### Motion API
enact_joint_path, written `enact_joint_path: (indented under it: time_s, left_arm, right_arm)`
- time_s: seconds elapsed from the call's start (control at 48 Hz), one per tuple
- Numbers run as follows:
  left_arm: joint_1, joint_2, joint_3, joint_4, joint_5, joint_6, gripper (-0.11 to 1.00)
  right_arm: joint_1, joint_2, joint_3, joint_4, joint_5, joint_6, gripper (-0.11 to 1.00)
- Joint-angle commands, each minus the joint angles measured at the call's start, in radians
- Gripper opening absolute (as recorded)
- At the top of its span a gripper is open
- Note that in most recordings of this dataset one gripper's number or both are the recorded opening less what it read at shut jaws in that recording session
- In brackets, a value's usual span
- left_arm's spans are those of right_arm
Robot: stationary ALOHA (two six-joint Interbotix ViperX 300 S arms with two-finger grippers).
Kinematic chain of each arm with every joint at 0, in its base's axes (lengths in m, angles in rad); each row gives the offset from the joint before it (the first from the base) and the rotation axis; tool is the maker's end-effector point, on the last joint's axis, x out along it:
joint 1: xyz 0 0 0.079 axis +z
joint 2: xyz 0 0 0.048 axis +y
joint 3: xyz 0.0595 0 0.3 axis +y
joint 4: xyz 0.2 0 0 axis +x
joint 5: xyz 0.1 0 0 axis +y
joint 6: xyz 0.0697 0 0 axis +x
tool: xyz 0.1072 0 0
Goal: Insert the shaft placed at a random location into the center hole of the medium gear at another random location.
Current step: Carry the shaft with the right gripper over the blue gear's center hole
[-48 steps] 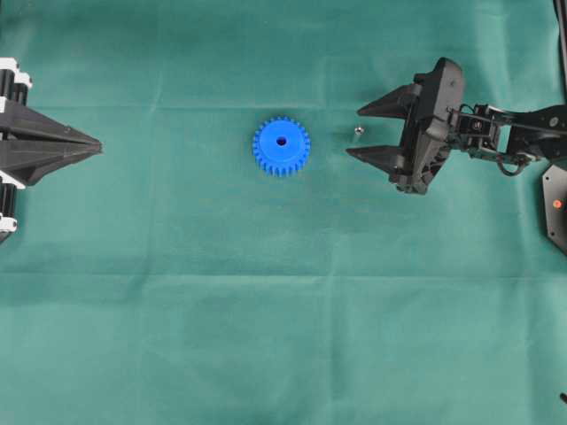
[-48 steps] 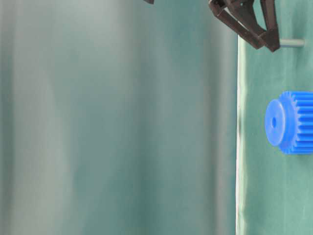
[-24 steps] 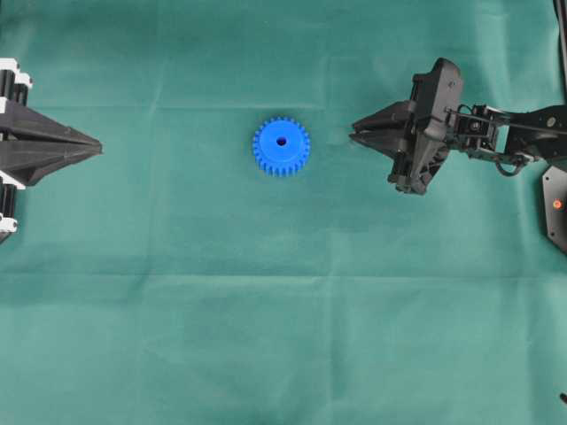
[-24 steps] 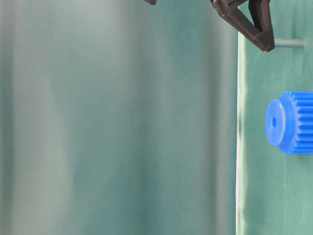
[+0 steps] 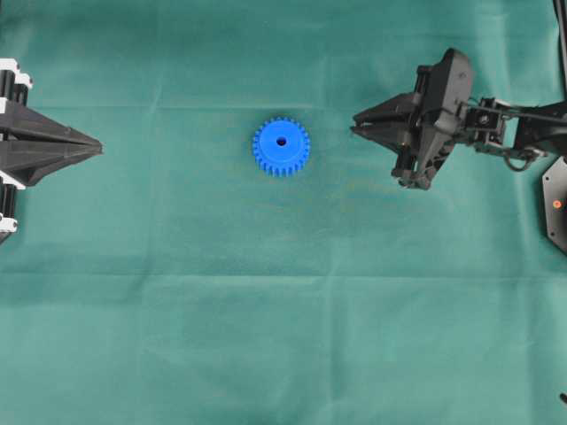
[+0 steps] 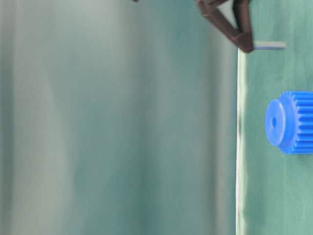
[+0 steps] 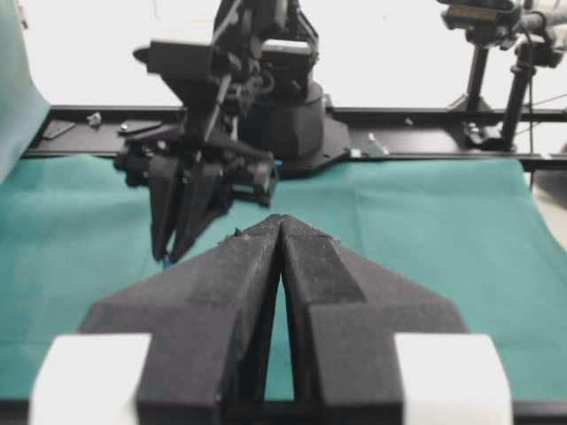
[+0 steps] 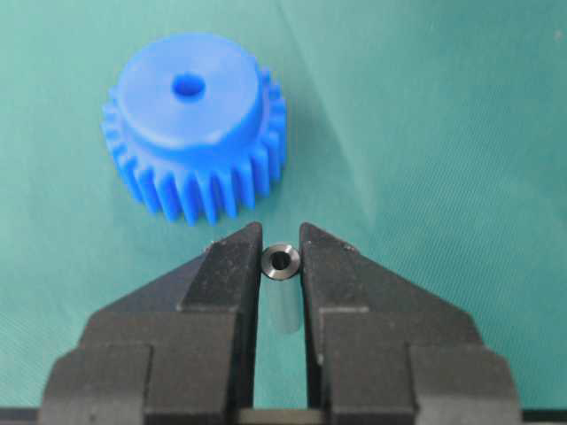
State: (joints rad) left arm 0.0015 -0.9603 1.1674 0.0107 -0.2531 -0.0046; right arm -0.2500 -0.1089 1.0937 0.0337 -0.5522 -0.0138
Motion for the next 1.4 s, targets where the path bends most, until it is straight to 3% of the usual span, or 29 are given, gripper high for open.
enact_joint_path:
  time_s: [0.0, 0.188, 0.751, 1.376]
  left_arm:
    - [0.002, 0.008, -0.023, 0.002, -0.002, 0.000, 0.00]
    - [0.002, 0.008, -0.023, 0.003, 0.000, 0.000, 0.00]
    - [0.003, 0.008, -0.023, 0.003, 0.000, -0.002, 0.00]
    - [0.003, 0.009, -0.023, 0.003, 0.000, -0.002, 0.00]
  right_arm:
    - [-0.005, -0.072, -0.035, 0.000, 0.072, -0.014, 0.13]
    - [-0.005, -0.129, -0.055, -0.005, 0.164, -0.014, 0.13]
    - [-0.005, -0.114, -0.075, -0.005, 0.167, -0.006, 0.13]
    - [0.069, 0.091, -0.327, -0.002, 0.189, -0.005, 0.13]
